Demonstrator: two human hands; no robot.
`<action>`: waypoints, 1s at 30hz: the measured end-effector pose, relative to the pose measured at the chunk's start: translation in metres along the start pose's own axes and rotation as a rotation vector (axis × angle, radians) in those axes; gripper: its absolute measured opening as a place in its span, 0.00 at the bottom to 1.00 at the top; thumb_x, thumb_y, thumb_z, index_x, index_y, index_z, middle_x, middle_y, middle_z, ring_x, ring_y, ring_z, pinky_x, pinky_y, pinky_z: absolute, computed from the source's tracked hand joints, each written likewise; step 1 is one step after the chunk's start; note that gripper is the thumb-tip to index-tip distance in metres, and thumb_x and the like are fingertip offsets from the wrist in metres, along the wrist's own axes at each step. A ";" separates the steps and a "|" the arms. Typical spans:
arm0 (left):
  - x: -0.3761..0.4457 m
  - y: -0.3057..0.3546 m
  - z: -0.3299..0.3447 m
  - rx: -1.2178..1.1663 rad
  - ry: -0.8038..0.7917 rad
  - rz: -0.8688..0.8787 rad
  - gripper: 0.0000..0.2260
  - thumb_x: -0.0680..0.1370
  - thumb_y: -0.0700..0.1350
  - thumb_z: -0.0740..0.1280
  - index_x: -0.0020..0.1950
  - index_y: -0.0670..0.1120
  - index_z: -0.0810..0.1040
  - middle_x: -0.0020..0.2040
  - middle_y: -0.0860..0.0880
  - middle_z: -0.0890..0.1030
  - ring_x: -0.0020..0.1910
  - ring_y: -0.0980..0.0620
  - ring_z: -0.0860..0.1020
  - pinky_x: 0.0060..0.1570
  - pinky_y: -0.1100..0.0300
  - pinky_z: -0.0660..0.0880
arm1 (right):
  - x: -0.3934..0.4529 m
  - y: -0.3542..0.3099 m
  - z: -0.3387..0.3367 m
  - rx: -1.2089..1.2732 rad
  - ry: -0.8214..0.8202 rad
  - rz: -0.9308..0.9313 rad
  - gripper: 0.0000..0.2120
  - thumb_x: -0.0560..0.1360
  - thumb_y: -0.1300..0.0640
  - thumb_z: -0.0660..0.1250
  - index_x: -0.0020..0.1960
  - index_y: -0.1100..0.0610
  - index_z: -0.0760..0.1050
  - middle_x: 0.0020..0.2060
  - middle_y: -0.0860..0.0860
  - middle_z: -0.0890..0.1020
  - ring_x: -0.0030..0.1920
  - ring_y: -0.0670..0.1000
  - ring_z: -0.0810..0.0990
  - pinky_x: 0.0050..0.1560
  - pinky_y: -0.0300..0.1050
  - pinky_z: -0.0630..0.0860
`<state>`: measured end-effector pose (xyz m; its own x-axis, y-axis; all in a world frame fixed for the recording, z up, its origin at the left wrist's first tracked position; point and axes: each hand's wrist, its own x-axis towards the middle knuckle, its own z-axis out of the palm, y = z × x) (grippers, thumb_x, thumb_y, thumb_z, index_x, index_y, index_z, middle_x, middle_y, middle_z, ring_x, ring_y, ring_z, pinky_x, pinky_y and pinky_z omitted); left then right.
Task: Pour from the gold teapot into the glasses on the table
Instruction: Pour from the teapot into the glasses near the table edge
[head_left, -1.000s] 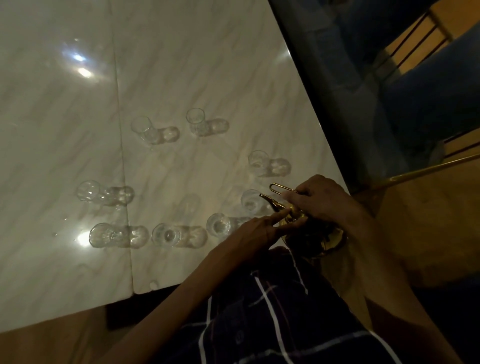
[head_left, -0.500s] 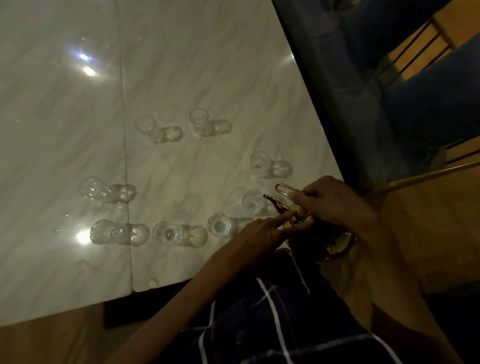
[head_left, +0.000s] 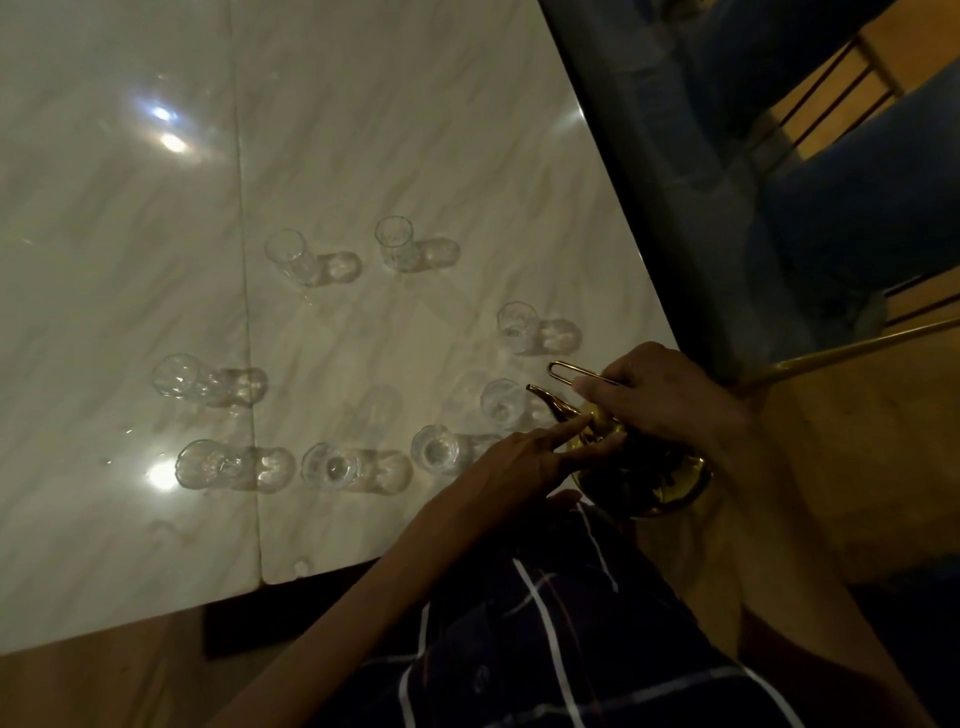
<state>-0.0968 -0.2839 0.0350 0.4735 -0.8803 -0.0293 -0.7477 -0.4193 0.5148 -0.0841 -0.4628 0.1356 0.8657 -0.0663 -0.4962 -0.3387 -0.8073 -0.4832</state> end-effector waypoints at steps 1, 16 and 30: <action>0.000 -0.001 0.001 0.000 0.004 0.000 0.34 0.78 0.48 0.69 0.79 0.57 0.54 0.78 0.44 0.59 0.36 0.55 0.72 0.38 0.60 0.74 | 0.001 -0.001 0.000 0.002 0.001 0.000 0.23 0.77 0.41 0.63 0.35 0.57 0.82 0.31 0.52 0.84 0.35 0.51 0.83 0.41 0.48 0.80; 0.001 -0.007 0.001 0.007 0.036 0.004 0.34 0.78 0.49 0.69 0.79 0.57 0.54 0.78 0.43 0.58 0.44 0.49 0.79 0.44 0.56 0.78 | 0.008 -0.006 -0.003 0.000 -0.033 0.020 0.22 0.77 0.41 0.64 0.34 0.55 0.81 0.30 0.51 0.82 0.34 0.49 0.82 0.39 0.46 0.78; -0.001 -0.012 0.007 -0.031 0.125 0.040 0.35 0.76 0.47 0.71 0.79 0.52 0.57 0.78 0.42 0.59 0.57 0.45 0.78 0.54 0.54 0.76 | 0.014 -0.008 -0.001 0.000 -0.026 0.005 0.21 0.76 0.41 0.64 0.33 0.53 0.81 0.30 0.50 0.82 0.34 0.49 0.81 0.39 0.45 0.77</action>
<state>-0.0911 -0.2795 0.0228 0.4993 -0.8608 0.0982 -0.7536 -0.3756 0.5395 -0.0689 -0.4579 0.1328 0.8538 -0.0552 -0.5177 -0.3434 -0.8072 -0.4802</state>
